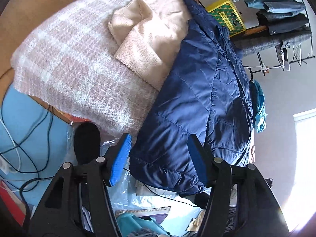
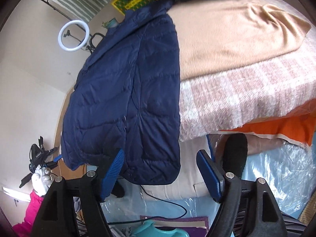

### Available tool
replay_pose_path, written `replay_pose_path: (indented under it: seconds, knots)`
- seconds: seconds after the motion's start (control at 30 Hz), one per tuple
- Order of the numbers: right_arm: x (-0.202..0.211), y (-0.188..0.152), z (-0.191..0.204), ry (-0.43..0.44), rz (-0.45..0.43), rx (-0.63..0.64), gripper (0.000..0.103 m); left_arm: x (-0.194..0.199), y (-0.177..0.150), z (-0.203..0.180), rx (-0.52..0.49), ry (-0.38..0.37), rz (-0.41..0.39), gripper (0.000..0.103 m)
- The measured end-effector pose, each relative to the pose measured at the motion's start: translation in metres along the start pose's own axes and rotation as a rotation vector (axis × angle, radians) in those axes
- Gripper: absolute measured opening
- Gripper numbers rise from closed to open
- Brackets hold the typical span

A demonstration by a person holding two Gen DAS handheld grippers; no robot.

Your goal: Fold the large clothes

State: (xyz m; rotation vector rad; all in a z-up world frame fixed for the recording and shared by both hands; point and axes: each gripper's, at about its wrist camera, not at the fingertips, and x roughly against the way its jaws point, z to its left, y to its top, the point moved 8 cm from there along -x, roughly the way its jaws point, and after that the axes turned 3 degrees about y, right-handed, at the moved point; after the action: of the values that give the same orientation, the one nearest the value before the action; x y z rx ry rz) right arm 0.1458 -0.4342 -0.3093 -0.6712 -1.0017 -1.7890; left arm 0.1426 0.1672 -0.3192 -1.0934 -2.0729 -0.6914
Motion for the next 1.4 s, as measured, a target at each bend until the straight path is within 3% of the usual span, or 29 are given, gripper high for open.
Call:
replay_pose_path:
  seconds: [0.17,0.23,0.3,0.33,0.37,0.4,0.47,0.67,0.83,0.93,1.0,1.17,1.23,1.3,1.33,1.4]
  knots:
    - [-0.021,-0.004,0.001,0.068,0.039,-0.03,0.078,-0.021,-0.009,0.002,0.005,0.013,0.07,0.064]
    - [-0.029,-0.005,0.006,0.103,0.062,-0.033,0.071,-0.024,-0.01,-0.001,-0.013,0.016,0.071,0.064]
    - [-0.033,-0.007,0.011,0.132,0.084,-0.029,0.038,-0.025,-0.012,-0.002,-0.021,0.024,0.073,0.064]
    - [-0.033,-0.008,0.012,0.141,0.088,-0.026,0.029,-0.026,-0.012,-0.002,-0.023,0.028,0.074,0.064]
    - [-0.03,-0.008,0.014,0.152,0.088,-0.03,0.013,-0.025,-0.013,-0.001,-0.023,0.03,0.074,0.064]
    - [-0.024,-0.007,0.015,0.173,0.08,-0.045,0.006,-0.025,-0.013,-0.001,-0.022,0.031,0.072,0.064]
    - [-0.007,-0.003,0.018,0.208,0.052,-0.064,0.003,-0.024,-0.013,-0.001,-0.022,0.031,0.067,0.064]
    - [0.045,0.013,0.012,0.168,-0.043,-0.052,0.001,-0.03,-0.02,-0.004,-0.031,0.027,0.082,0.064]
    - [0.01,0.004,0.003,0.054,0.027,-0.017,0.003,-0.041,-0.025,-0.008,-0.046,0.034,0.089,0.064]
    - [0.002,0.003,0.004,0.045,0.045,-0.009,0.02,-0.042,-0.023,-0.008,-0.016,0.0,0.071,0.068]
    - [0.003,0.005,0.002,0.025,0.03,-0.008,0.051,-0.046,-0.022,-0.006,0.015,-0.028,0.069,0.069]
    - [-0.009,0.002,-0.002,0.0,0.062,0.005,0.067,-0.049,-0.029,-0.012,-0.01,-0.057,0.074,0.067]
    - [-0.018,-0.003,0.001,-0.011,0.09,0.023,0.067,-0.047,-0.033,-0.019,-0.032,-0.074,0.077,0.055]
    - [-0.024,-0.007,0.009,0.016,0.114,0.052,0.058,-0.044,-0.037,-0.025,-0.063,-0.076,0.079,0.034]
    - [-0.024,-0.008,0.013,0.033,0.121,0.063,0.05,-0.043,-0.038,-0.028,-0.071,-0.079,0.08,0.029]
    - [-0.022,-0.01,0.022,0.068,0.131,0.082,0.019,-0.039,-0.04,-0.034,-0.083,-0.092,0.079,0.015]
